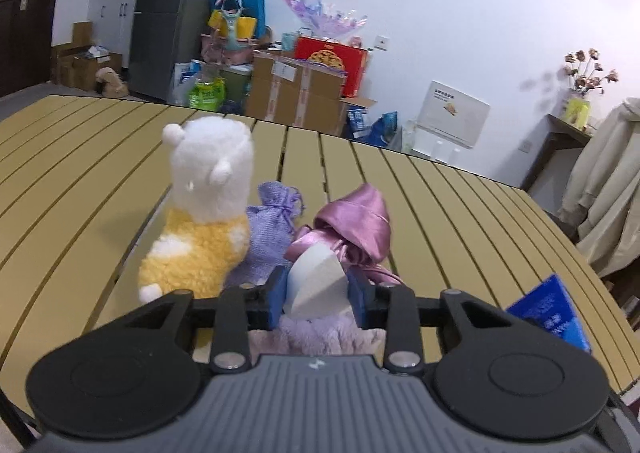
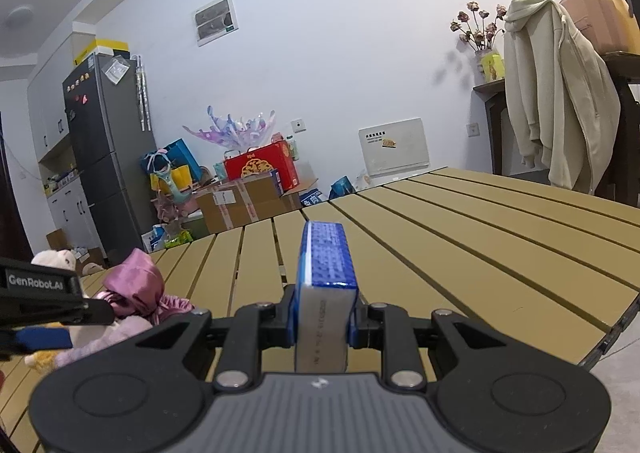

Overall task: Collect trash
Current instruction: 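Grasp the white wedge sponge with the left tool while right holds the box, then carry the white wedge sponge and blue box over the black bin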

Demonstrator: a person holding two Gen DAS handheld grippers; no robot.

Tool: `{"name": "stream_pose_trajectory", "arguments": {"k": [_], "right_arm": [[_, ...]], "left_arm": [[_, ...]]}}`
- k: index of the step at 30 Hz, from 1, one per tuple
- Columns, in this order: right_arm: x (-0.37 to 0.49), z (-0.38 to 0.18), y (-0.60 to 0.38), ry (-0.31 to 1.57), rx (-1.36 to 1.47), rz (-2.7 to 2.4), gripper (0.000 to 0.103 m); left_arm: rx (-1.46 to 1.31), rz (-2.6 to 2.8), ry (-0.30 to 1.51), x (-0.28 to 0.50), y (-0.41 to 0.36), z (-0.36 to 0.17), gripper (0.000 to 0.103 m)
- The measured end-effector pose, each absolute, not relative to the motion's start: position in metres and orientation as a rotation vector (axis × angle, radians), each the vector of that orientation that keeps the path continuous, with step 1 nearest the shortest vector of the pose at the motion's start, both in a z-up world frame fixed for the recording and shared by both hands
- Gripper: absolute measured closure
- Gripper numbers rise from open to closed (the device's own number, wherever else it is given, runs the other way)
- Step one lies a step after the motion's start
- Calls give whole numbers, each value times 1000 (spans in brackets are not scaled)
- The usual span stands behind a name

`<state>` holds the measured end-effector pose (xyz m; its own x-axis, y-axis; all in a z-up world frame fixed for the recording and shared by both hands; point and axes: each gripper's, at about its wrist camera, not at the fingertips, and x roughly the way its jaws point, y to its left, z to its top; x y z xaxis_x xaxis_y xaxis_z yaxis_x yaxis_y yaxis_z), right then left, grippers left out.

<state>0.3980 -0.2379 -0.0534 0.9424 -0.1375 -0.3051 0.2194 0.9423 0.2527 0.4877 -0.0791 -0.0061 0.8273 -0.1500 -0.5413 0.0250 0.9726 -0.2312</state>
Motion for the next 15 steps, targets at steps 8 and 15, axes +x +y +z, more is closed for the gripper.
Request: {"name": "stream_pose_trajectory", "arguments": {"k": [8, 15], "right_arm": [[400, -53, -238, 289, 291, -163, 81], [398, -52, -242, 285, 294, -148, 81]], "left_arm": [[-199, -104, 536, 472, -80, 2, 74], [-123, -99, 484, 448, -85, 13, 74]]}}
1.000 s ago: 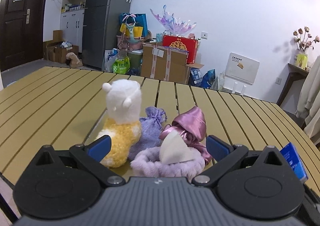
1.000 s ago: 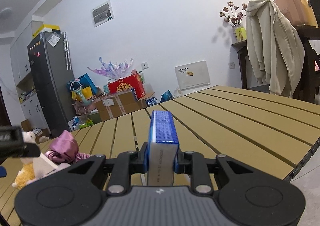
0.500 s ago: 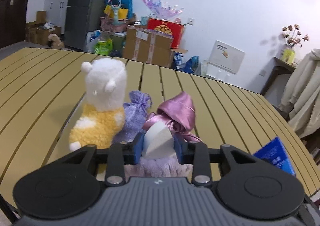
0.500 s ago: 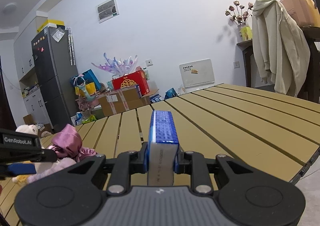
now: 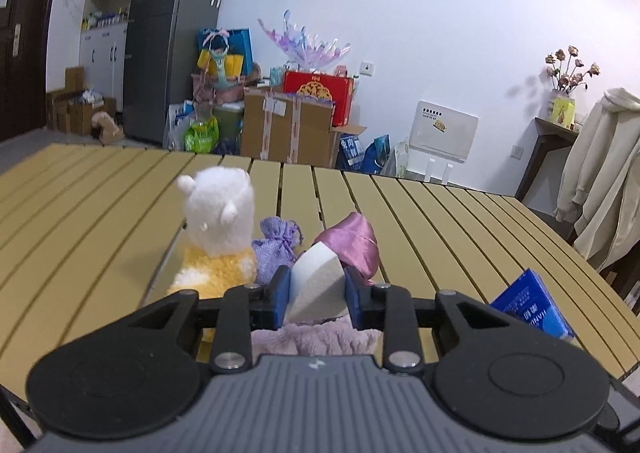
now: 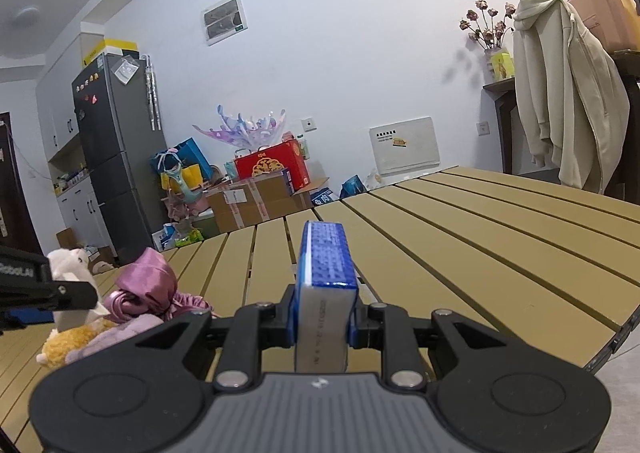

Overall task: Collect trash
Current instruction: 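Carry the white wedge sponge and blue box over the black bin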

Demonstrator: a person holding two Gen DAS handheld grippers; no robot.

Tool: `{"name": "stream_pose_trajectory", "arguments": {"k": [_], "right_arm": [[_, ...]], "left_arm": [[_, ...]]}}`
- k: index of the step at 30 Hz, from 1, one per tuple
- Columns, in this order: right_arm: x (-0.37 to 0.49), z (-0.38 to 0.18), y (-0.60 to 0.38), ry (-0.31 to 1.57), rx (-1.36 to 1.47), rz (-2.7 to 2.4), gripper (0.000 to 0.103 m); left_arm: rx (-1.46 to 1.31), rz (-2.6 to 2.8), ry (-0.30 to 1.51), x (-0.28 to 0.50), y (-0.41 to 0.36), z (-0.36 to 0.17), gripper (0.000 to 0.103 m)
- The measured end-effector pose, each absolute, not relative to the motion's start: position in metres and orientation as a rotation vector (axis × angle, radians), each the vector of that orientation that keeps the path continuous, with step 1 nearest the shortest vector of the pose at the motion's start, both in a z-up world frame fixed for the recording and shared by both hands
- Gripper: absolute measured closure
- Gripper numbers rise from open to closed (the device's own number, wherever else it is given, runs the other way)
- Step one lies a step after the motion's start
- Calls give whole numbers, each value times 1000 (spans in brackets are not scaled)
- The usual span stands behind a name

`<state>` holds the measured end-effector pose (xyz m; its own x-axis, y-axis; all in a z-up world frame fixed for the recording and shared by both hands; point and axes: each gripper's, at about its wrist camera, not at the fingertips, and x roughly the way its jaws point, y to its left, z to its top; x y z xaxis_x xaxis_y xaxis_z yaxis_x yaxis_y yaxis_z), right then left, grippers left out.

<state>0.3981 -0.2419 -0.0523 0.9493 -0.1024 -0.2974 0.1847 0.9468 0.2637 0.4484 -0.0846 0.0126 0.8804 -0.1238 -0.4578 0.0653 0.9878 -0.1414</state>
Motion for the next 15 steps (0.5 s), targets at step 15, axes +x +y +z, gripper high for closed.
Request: {"name": "stream_pose_trajectory", "arguments": {"k": [15], "right_arm": [[366, -35, -228, 246, 251, -69, 81]], "left_arm": [[-62, -66, 450, 400, -76, 39, 74]]}}
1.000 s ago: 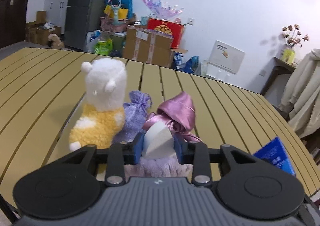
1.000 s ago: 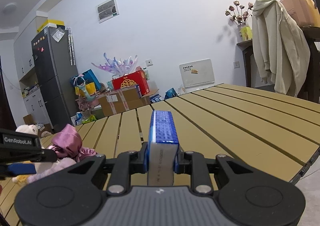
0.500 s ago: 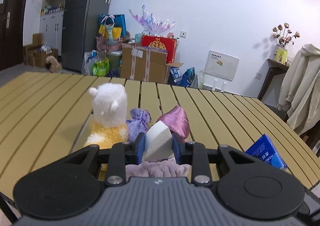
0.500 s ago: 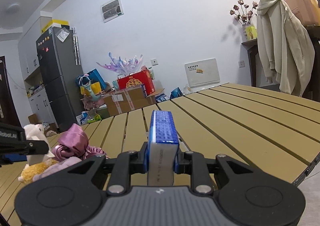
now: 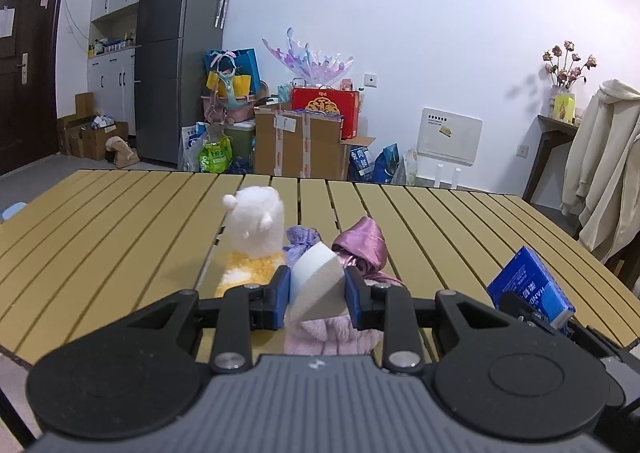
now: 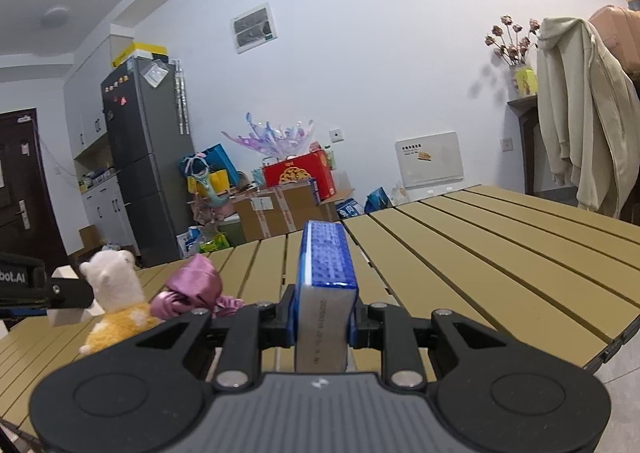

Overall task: Collect trash
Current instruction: 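Carry the white wedge sponge and blue box over the black bin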

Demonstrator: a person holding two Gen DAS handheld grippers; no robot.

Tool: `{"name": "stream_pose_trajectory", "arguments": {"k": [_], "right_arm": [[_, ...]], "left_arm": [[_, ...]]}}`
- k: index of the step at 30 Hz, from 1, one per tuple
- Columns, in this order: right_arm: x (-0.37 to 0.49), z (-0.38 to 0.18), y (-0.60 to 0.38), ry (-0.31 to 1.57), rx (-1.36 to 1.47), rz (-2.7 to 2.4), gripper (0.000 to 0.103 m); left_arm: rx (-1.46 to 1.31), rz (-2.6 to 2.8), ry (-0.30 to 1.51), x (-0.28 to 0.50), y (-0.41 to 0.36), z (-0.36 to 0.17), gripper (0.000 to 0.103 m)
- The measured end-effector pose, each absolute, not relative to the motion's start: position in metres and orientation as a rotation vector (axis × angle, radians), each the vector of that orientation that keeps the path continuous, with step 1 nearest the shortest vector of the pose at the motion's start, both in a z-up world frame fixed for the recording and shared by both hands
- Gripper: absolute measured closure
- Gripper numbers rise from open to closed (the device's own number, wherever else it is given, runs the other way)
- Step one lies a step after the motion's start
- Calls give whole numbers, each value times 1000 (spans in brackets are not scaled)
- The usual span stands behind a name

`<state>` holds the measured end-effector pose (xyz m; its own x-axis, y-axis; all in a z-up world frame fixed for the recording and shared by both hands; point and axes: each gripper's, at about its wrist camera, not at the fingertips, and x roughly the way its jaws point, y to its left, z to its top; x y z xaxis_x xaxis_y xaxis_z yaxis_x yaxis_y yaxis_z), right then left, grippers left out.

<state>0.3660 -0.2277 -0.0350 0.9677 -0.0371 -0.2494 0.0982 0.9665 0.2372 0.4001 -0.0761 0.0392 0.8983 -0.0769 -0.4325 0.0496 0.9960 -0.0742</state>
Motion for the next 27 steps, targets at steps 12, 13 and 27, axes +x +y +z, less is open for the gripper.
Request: {"name": "stream_pose_trajectory", "arguments": {"k": [12, 13, 27], "right_arm": [[308, -9, -213, 215, 164, -31, 81], [302, -8, -211, 215, 153, -31, 81], [223, 1, -199, 247, 47, 0, 81]], "left_arm": [[-47, -71, 420, 337, -59, 59, 74], [-47, -75, 413, 331, -58, 60, 74], [-41, -84, 413, 249, -30, 60, 74]]}}
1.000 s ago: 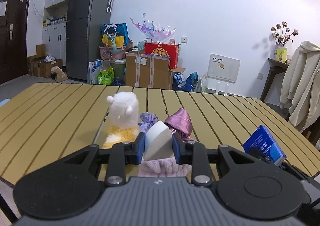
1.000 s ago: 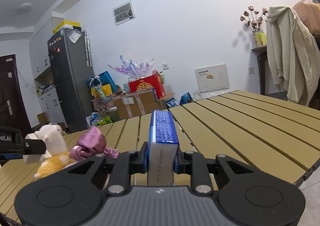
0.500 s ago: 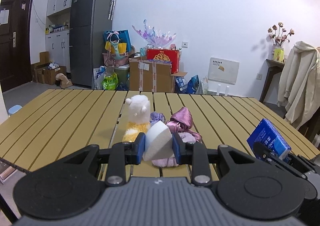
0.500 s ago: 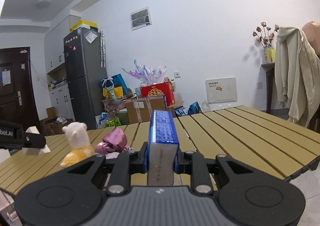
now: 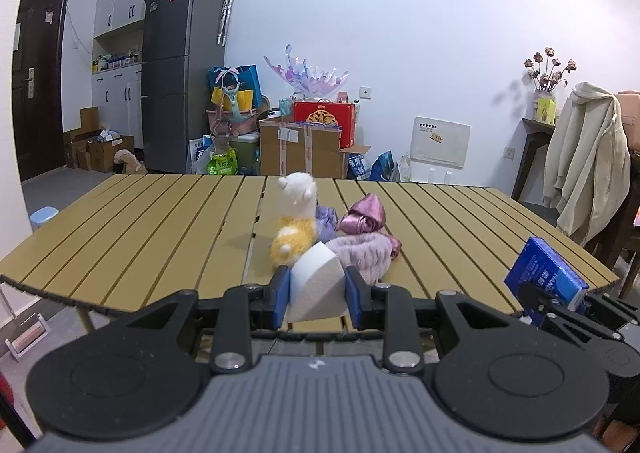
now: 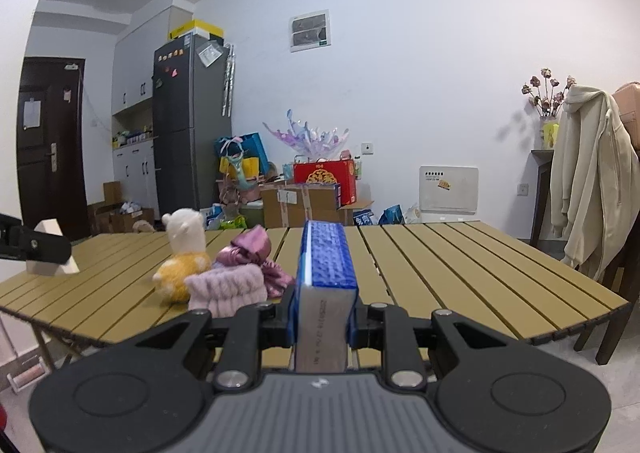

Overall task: Collect trash
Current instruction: 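Carry the white wedge sponge and blue box over the black bin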

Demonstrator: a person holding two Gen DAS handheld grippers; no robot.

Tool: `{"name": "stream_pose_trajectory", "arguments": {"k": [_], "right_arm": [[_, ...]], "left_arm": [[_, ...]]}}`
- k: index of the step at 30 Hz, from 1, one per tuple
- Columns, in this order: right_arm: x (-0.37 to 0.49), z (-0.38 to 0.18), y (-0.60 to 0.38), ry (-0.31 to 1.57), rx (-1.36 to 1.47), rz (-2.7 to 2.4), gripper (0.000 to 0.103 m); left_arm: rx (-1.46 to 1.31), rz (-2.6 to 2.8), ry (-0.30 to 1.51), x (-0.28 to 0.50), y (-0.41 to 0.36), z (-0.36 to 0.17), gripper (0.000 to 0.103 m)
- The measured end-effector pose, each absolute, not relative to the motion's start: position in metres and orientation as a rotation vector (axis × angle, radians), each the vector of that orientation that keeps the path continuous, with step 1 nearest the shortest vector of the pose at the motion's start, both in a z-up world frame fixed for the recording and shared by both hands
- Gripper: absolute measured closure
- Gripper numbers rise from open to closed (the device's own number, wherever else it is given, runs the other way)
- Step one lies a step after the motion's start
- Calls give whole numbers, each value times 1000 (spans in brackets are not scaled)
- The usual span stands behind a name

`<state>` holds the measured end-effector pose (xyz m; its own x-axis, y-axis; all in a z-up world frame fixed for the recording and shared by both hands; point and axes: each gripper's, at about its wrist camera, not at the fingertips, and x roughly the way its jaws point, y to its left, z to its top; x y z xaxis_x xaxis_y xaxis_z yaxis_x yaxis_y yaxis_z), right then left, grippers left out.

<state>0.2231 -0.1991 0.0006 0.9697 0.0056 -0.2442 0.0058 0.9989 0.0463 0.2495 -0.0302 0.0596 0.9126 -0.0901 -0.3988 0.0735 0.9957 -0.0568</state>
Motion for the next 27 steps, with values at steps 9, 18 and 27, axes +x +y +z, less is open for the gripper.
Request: {"name": "stream_pose_trajectory", "arguments": {"k": [9, 18, 27], "right_arm": [[170, 4, -189, 267, -8, 39, 81], [123, -1, -172, 300, -84, 90, 81], [87, -21, -160, 391, -108, 148, 81]], "left_arm": [[-26, -77, 414, 201, -9, 55, 74], [-8, -83, 443, 156, 2, 41, 73], [2, -97, 528, 129, 5, 5, 73]]}}
